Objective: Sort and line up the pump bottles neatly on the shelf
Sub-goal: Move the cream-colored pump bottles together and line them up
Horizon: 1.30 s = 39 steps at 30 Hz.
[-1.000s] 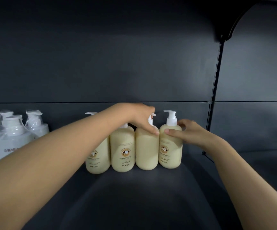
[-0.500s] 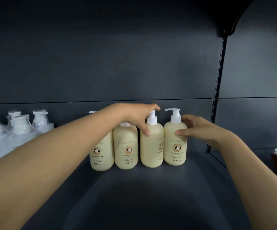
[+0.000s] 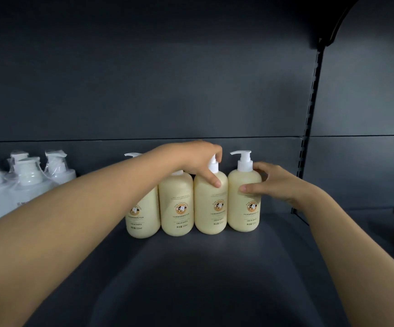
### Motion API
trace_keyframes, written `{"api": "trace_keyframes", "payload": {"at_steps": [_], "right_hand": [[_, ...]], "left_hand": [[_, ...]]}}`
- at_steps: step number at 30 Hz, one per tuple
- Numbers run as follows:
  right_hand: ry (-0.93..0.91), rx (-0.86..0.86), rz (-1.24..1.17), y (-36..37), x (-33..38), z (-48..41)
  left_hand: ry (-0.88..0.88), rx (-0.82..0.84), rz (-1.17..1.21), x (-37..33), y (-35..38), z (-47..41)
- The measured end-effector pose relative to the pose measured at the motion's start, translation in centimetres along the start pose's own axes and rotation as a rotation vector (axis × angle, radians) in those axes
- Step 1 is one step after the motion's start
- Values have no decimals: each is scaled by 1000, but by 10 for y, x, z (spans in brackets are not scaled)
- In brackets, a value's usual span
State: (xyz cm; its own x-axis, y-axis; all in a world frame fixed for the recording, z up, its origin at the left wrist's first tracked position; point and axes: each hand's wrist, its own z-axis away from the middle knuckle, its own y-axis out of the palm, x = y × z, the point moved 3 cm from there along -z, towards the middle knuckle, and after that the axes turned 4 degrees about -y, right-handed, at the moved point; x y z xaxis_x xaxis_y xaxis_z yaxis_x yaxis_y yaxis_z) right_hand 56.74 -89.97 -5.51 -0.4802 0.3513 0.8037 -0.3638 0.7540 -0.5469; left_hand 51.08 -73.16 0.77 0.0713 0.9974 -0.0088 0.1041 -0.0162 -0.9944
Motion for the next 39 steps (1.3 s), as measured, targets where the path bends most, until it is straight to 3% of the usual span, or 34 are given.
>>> {"api": "trace_keyframes", "payload": {"at_steps": [3, 16, 25, 33, 39], "right_hand": [[12, 44, 16, -3, 2, 1], [-104, -126, 166, 2, 1, 1], [-73, -81, 206, 1, 8, 5], [28, -28, 665, -3, 31, 22], [10, 37, 940, 1, 59, 74]], "left_hand": [[31, 29, -23, 1, -1, -3], [57, 18, -41, 5, 1, -3], [25, -9, -34, 5, 3, 4], [-80, -267, -157, 1, -21, 55], [-243, -238, -238, -6, -26, 136]]}}
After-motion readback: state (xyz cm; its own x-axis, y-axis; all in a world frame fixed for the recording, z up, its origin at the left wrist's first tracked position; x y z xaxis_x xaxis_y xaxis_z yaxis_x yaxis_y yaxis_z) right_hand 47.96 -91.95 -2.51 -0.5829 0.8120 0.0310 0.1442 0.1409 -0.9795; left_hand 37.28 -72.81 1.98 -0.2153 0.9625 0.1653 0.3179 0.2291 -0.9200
